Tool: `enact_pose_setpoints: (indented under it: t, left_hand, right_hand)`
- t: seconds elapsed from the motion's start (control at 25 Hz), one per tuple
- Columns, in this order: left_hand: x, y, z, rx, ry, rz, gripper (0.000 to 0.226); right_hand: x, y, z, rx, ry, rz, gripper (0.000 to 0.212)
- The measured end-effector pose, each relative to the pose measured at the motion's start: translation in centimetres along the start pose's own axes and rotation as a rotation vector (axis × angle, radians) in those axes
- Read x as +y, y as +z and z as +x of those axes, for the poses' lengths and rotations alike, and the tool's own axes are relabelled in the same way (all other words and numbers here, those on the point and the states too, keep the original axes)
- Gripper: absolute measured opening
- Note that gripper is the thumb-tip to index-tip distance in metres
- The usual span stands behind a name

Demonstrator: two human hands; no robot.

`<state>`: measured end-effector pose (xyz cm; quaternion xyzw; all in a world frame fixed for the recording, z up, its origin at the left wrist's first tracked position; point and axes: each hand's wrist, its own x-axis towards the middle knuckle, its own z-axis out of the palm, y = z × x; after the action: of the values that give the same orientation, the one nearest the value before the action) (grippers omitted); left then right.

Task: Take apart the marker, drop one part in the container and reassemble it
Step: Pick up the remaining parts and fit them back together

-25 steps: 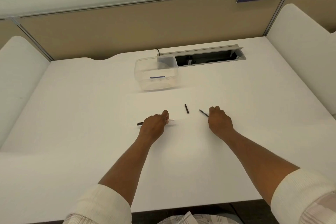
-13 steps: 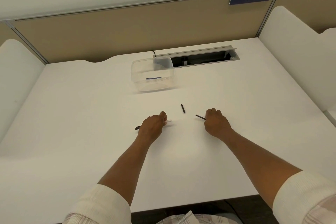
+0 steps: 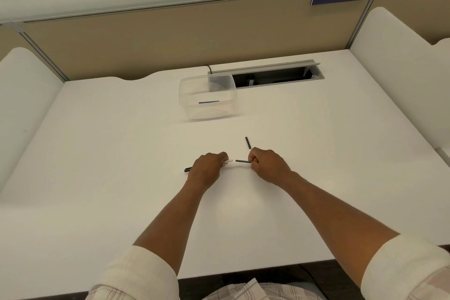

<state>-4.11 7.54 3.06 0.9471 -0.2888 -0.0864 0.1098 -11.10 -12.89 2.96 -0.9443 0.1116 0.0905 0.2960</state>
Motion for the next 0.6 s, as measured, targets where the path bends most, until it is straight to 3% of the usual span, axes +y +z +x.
enact_pose_setpoints:
  t: [0.6]
  left_hand:
    - [0.0, 0.2, -0.2, 0.003, 0.009, 0.012, 0.028]
  right_hand:
    - [-1.1, -0.1, -1.4, -0.013, -0.012, 0.124, 0.019]
